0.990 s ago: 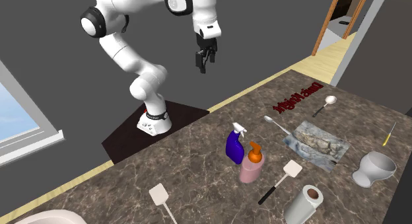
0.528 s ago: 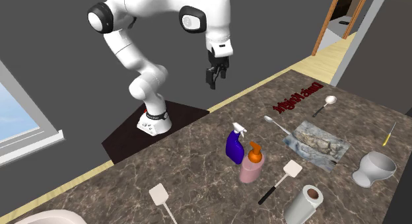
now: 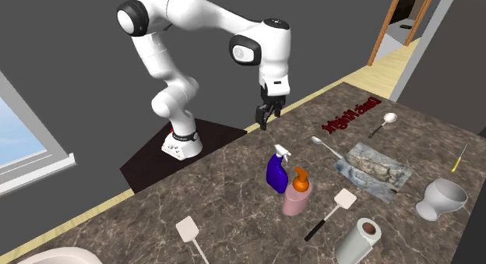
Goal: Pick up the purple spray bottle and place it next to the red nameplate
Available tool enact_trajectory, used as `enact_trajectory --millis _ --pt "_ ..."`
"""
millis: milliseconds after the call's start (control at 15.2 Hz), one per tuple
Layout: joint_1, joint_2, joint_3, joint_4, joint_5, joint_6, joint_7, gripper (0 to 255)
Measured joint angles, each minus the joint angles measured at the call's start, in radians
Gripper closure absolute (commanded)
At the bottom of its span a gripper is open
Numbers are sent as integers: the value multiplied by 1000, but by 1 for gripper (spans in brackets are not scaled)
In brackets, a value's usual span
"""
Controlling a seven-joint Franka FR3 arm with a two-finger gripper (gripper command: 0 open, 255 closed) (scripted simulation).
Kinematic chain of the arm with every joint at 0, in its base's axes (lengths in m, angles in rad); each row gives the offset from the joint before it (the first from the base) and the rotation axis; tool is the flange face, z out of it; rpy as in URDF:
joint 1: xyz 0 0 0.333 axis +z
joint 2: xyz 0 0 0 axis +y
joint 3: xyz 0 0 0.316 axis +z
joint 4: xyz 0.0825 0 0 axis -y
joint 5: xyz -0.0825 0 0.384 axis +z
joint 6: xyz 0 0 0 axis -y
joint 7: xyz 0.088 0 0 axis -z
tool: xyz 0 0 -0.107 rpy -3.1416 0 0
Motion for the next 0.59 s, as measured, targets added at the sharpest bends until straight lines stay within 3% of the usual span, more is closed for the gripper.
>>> enact_trajectory --millis 594 --pt "-41 208 -26 63 -37 151 41 0"
